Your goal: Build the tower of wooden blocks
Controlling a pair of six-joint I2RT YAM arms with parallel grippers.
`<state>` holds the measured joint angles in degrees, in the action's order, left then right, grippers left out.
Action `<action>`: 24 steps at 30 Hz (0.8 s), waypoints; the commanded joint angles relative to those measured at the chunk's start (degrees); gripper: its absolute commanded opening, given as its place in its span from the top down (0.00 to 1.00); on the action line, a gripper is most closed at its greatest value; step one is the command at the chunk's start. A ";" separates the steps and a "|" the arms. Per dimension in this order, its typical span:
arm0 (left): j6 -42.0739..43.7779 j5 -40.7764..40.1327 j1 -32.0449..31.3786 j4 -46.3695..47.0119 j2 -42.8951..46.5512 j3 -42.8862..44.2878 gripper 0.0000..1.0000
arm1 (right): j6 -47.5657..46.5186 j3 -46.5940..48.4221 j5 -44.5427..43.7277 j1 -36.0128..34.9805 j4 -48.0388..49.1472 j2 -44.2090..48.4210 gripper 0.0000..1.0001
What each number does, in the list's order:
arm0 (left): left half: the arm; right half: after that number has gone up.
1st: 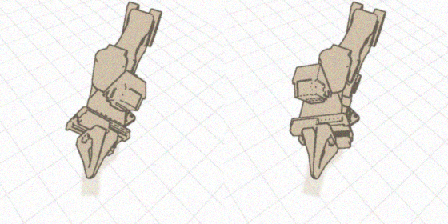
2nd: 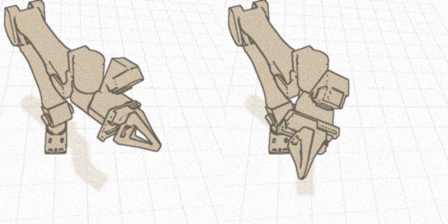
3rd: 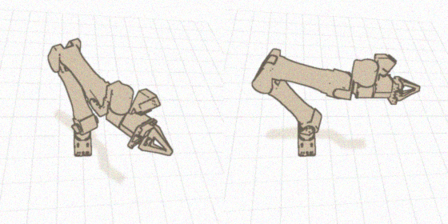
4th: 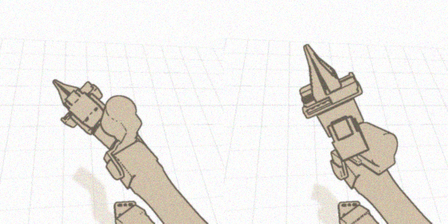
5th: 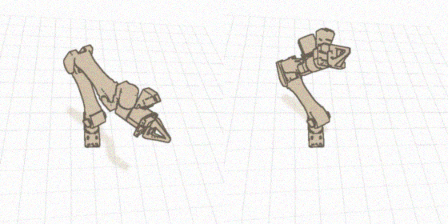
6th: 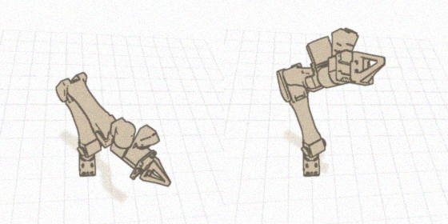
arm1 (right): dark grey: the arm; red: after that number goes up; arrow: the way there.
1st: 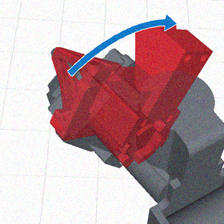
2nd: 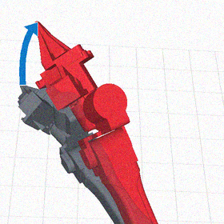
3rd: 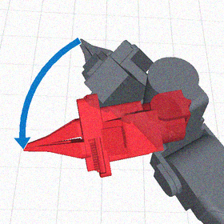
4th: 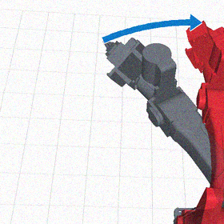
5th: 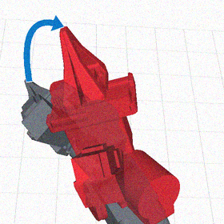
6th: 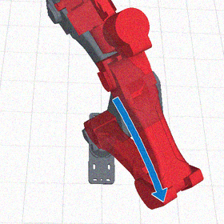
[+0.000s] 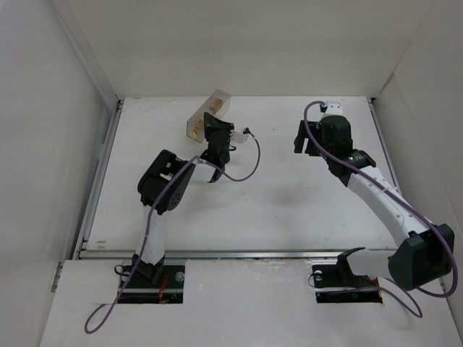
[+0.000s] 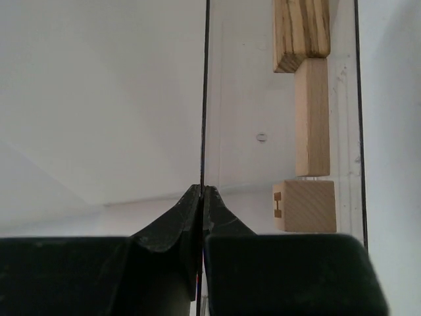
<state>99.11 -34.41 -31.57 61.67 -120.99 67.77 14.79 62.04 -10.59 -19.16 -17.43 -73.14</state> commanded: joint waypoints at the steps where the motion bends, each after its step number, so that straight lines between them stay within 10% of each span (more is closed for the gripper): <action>1: 16.61 1.45 -1.30 27.26 5.41 -4.81 1.00 | 1.12 -1.74 -1.28 0.26 1.79 3.09 0.17; 17: 22.99 4.99 -4.20 28.62 9.36 -11.26 1.00 | 2.18 -5.61 -1.80 0.26 2.40 7.31 0.17; 20: -1.99 -1.88 -5.52 -2.57 14.63 -3.03 1.00 | 2.18 -5.62 -1.80 0.26 2.40 7.84 0.17; 21: -11.82 -0.93 -5.52 -30.10 15.86 1.01 1.00 | 2.18 -5.62 -1.80 0.26 2.40 7.84 0.17; 24: -33.61 5.05 -5.52 -50.82 16.49 12.29 1.00 | 2.18 -5.62 -1.19 0.26 1.87 7.84 0.17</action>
<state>88.68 -31.14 -36.75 35.81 -110.96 71.79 16.49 56.27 -11.60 -19.16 -17.50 -67.00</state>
